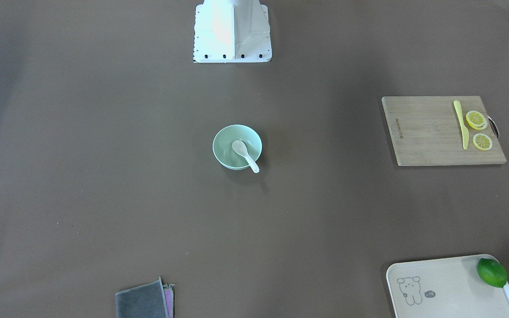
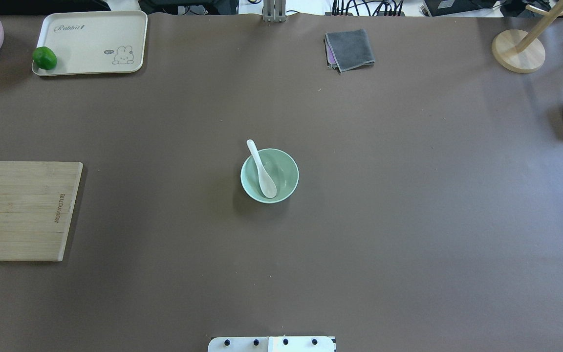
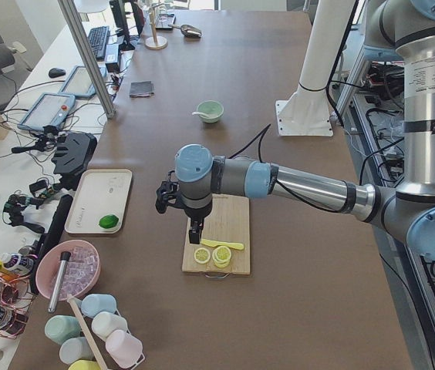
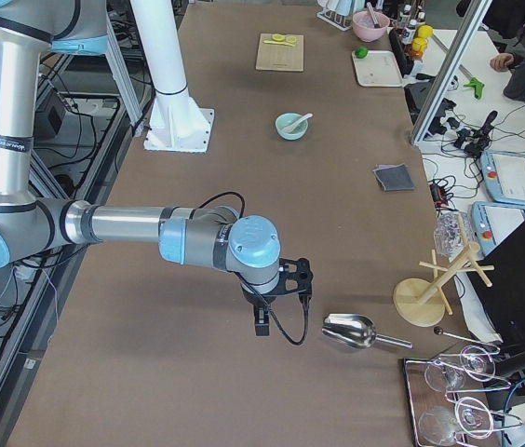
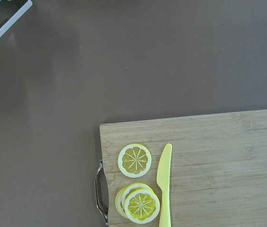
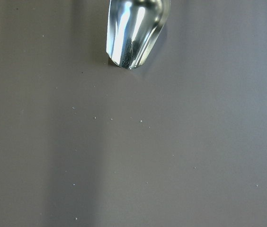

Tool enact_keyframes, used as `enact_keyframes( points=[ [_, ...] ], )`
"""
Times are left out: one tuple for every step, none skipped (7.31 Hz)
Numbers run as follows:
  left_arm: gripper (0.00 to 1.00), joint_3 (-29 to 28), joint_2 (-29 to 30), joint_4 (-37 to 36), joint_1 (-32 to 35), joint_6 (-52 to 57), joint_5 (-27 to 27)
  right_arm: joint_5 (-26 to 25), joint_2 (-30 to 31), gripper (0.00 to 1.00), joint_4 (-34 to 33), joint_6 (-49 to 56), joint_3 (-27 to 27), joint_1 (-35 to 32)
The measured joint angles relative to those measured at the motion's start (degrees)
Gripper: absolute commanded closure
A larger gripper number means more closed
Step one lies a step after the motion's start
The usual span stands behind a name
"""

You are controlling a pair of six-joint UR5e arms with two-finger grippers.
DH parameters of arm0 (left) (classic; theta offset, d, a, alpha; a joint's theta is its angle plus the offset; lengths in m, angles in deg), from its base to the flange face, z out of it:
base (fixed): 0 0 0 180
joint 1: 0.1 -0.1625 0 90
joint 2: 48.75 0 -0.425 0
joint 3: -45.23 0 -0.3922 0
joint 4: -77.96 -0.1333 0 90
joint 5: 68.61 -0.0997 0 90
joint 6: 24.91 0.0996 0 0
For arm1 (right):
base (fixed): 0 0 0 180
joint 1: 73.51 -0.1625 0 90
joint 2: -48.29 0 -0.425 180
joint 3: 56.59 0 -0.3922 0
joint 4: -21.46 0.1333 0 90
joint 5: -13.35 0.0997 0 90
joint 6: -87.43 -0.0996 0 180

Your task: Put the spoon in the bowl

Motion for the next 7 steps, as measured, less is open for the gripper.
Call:
enact_keyframes(
  points=[
    [0.02, -0.6, -1.8, 2.1, 0.2, 0.0, 0.0, 0.5, 0.1, 0.0, 0.0, -0.1, -0.6, 0.0],
    [0.02, -1.7, -3.0, 3.4, 0.3, -0.1, 0.1, 0.8, 0.1, 0.0, 0.0, -0.1, -1.1, 0.0],
    [0.02, -2.3, -3.9, 3.7, 0.3, -0.2, 0.0, 0.9, 0.1, 0.0, 0.0, -0.1, -1.4, 0.0],
    [0.02, -2.6, -4.9, 3.9, 0.5, -0.2, -0.2, 1.0, 0.2, 0.0, 0.0, -0.1, -1.6, 0.0],
    [0.02, -2.3, -5.7, 4.1, 1.1, -0.2, -0.5, 1.0, 0.2, 0.0, -0.1, -0.1, -1.6, 0.0],
    [0.02, -1.5, -6.3, 4.1, 2.2, -0.2, -0.7, 1.0, 0.3, 0.0, -0.1, 0.1, -1.6, 0.0],
    [0.02, -1.1, -6.9, 4.2, 3.0, -0.2, -0.7, 1.0, 0.3, 0.0, -0.1, 0.3, -1.7, 0.1]
  ],
)
